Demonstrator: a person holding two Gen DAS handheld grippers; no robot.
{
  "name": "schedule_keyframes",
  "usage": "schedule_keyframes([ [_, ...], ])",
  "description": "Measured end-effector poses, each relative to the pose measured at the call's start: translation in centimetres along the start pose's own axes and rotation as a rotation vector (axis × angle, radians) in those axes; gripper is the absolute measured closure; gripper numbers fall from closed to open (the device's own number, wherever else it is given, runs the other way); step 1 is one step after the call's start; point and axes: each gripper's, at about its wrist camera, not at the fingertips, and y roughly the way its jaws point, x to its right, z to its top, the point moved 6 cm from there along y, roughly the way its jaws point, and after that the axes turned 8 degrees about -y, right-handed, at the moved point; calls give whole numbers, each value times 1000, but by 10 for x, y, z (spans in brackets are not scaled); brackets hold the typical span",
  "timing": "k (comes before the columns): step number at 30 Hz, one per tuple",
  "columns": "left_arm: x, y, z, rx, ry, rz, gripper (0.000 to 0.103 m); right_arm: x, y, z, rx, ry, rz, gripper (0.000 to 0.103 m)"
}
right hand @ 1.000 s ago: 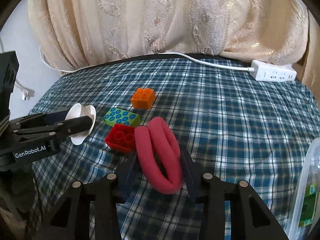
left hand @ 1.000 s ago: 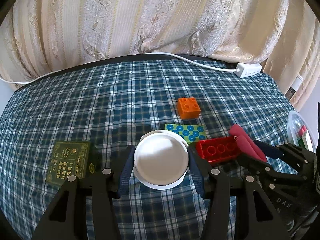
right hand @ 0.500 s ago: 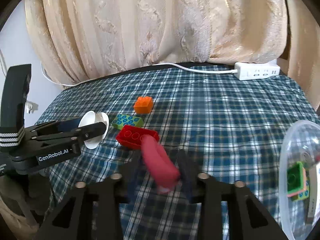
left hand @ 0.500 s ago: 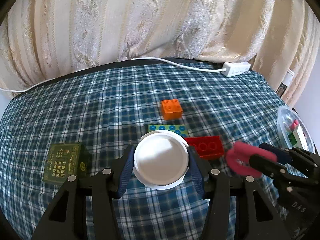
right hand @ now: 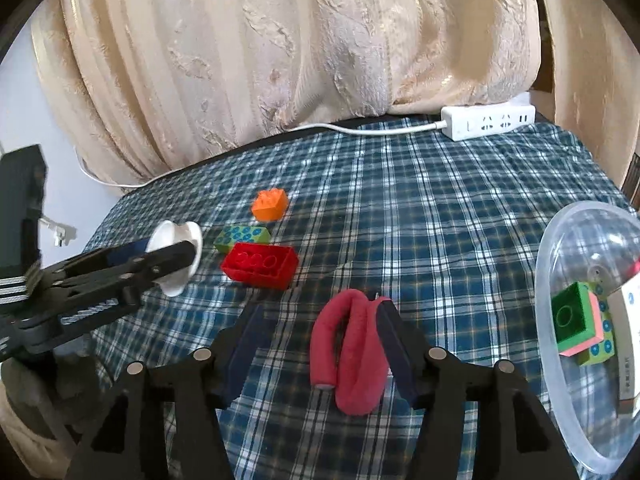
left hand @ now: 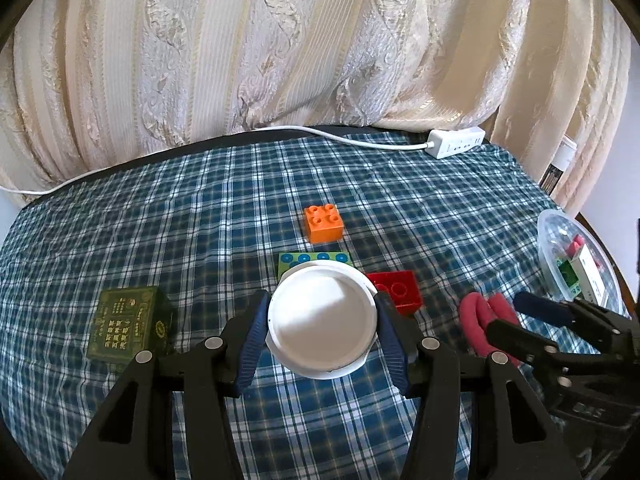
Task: Organize objects
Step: 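Grasp the pink foam loop with the right tool while the left tool holds the white cup, then carry the foam loop and white cup toward the clear bowl with both tools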
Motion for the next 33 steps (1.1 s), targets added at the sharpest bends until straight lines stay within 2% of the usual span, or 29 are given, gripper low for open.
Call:
schedule_keyframes([
  [7,-2,-2,-1,1,-4,-4,49,4,7,-10,-42,-12,-98,38],
  [18,3,-7,-4,4,6,-11,49,3,12,-14,-55,-45,-176,37],
  [21,3,-7,-4,4,7,-12,49,3,12,-13,-55,-62,-207,48],
  [23,4,-7,-4,4,10,-13,49,3,10,-13,-52,-67,-224,60],
  [25,7,-8,-5,5,13,-14,49,4,9,-13,-49,-60,-225,63],
  [27,8,-10,-5,7,18,-16,49,4,6,-13,-46,-49,-215,75],
  [33,12,-12,-6,12,25,-22,49,2,-8,-11,-14,-26,-200,84],
])
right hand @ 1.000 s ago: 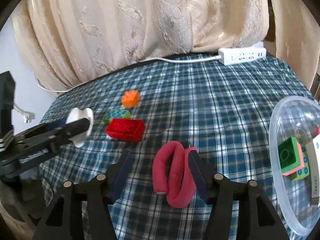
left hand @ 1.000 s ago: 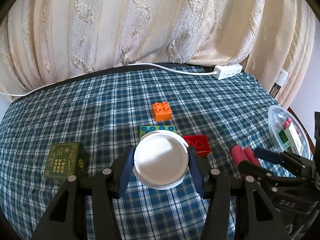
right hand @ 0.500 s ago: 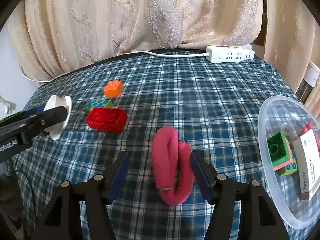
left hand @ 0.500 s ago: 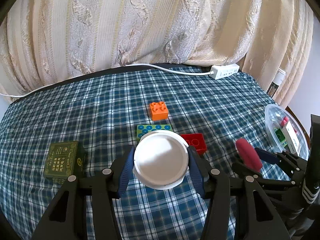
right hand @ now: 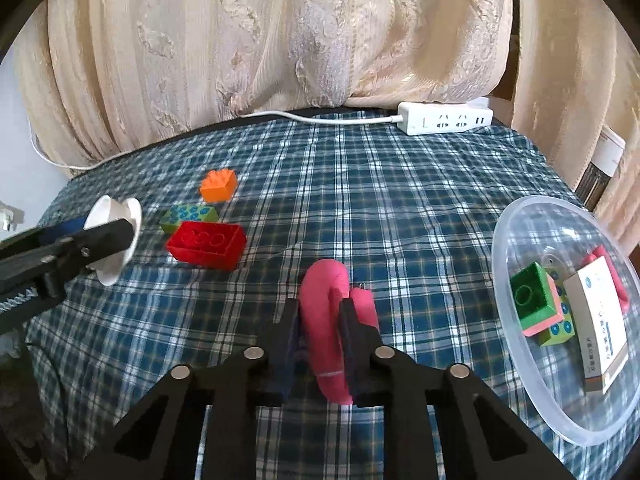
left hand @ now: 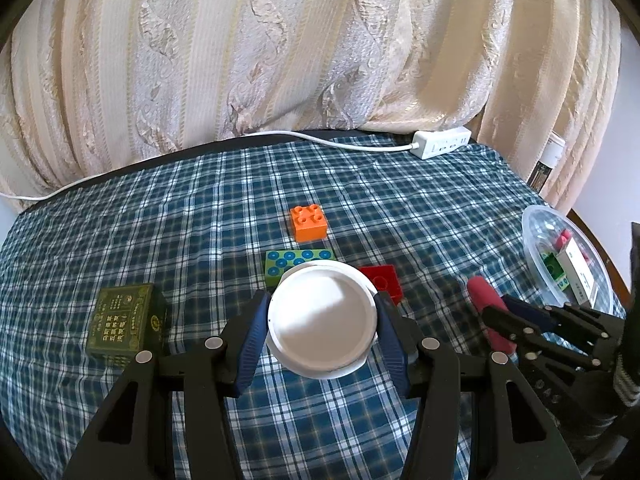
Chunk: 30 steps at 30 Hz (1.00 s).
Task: Organize objects
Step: 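Carry the foam loop and white cup toward the clear bowl with both tools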
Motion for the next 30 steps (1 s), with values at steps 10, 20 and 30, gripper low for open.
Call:
schedule_keyframes([
  [10,9,-1,-3,1,17,-5,49,29,-52,4,111,88,5,84],
  [20,21,2,-8,-12,33,-11,49,83,-86,-8,165,212,-25,84],
  [30,23,-2,-8,-7,23,-17,49,33,-44,-7,92,132,65,34],
])
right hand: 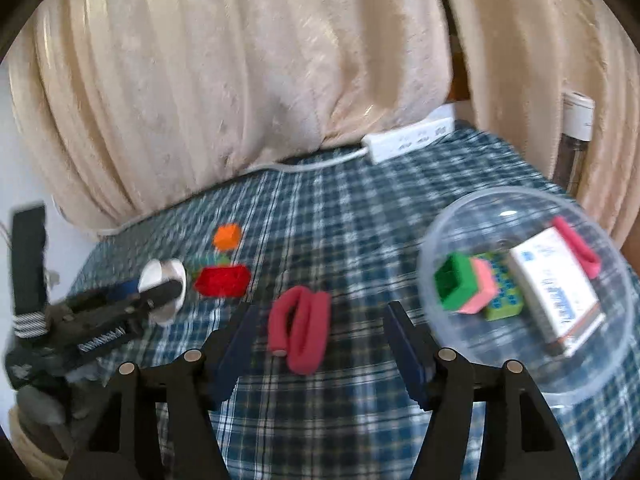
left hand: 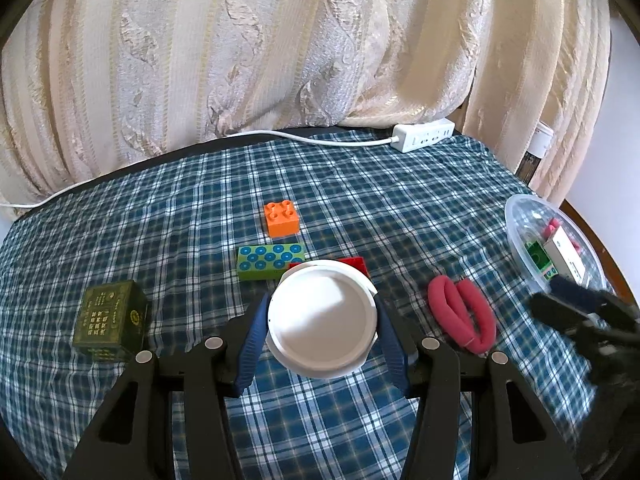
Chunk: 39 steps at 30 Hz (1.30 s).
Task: Organize objects
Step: 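Carry the foam loop and white cup toward the clear bowl with both tools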
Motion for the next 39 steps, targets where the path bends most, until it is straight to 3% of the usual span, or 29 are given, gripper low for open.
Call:
schedule_keyframes([
  [10,-3,-4,0,6,-9,-9,49,-21,51,-9,-114,-45,-9,35],
  [16,-4,-4,-1,3,-10,-8,49,-23,67,-14,-158,-47,-13,49],
  [27,6,2,-6,-14,12,-7,49,-16,36,-9,-90,-13,2,52],
  [39,30,4,-9,-27,56,-11,49,51,-33,4,61,93,-96,52],
])
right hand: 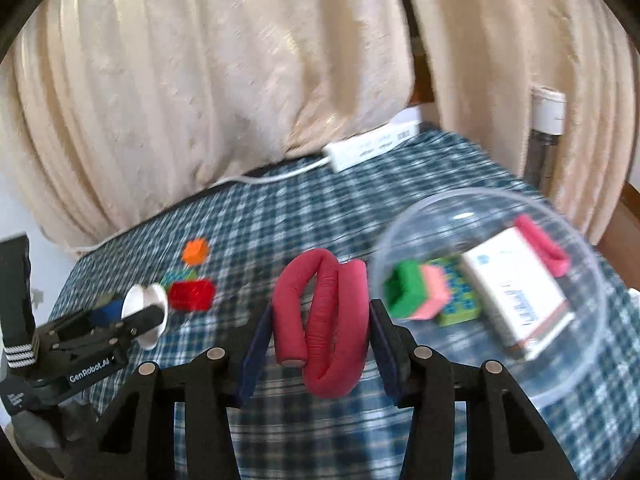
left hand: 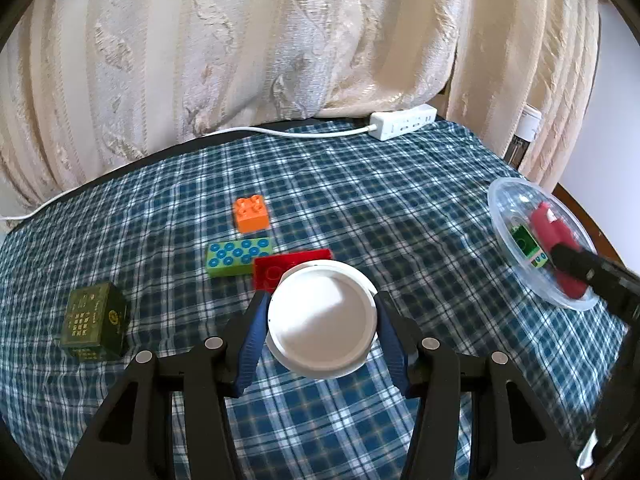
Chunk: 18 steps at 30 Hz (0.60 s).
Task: Organize objects
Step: 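Carry the foam loop and white cup toward the clear bowl with both tools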
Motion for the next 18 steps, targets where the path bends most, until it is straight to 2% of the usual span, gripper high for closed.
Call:
schedule_keyframes([
  [8,23,3,0,-7,41,-1,49,74,-11,2,29,97,-131,52],
  [18,59,14,0,-27,103,0,50,135,-10,0,37,128,-242,52],
])
